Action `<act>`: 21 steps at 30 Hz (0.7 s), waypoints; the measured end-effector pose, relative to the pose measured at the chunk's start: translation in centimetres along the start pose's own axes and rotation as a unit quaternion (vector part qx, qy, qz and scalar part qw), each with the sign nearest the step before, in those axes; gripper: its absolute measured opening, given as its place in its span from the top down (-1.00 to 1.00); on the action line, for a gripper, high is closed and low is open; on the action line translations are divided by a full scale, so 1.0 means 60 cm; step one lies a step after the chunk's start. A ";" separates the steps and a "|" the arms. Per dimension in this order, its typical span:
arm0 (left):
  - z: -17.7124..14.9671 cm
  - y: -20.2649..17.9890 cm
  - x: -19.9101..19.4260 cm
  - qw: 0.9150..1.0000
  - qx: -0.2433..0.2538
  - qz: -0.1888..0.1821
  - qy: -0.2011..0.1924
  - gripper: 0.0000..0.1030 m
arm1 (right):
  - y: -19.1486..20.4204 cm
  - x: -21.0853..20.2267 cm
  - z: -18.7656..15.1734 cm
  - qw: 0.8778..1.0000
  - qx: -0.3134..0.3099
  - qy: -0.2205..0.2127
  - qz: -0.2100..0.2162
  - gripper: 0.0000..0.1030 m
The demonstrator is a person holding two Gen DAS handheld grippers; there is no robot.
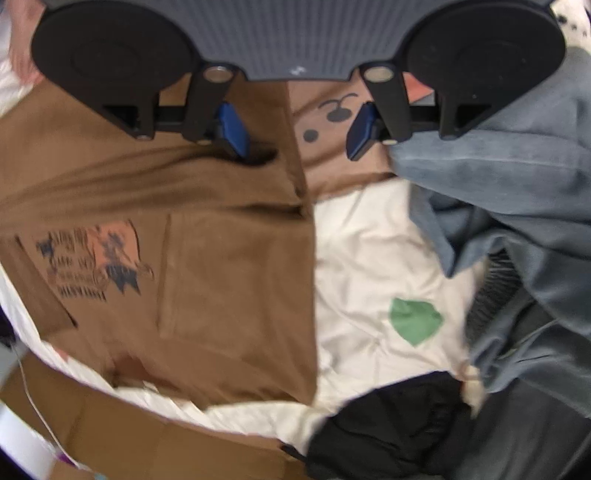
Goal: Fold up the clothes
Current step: 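Open both grippers and lay the folded hem onto the t-shirt body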
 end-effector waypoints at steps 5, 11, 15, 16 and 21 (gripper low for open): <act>-0.012 -0.014 0.000 0.999 0.035 -0.009 -0.008 -0.22 | -0.006 0.010 0.011 1.000 0.008 -0.016 -0.015 -0.18; -0.034 -0.006 0.034 0.998 0.054 0.002 0.011 -0.23 | -0.017 0.026 0.009 0.998 0.045 -0.023 -0.023 -0.18; -0.034 0.001 0.047 0.998 0.059 0.005 0.006 -0.38 | -0.015 0.027 0.008 0.998 0.050 -0.028 -0.029 -0.18; -0.033 0.002 0.047 0.998 0.061 0.007 -0.002 -0.38 | -0.015 0.027 0.009 0.998 0.048 -0.030 -0.029 -0.18; -0.023 0.010 0.040 0.998 0.048 0.016 -0.039 -0.30 | -0.019 0.033 0.023 0.998 0.036 -0.035 -0.031 -0.17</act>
Point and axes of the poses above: each gripper's, at about its wrist camera, not at the fingertips, and x roughly the way its jaws point, y to its left, z to its top, the point moved 7 cm from there along x, roughly the way its jaws point, and after that the axes turned 12 degrees about -x, right-handed, at the moved point
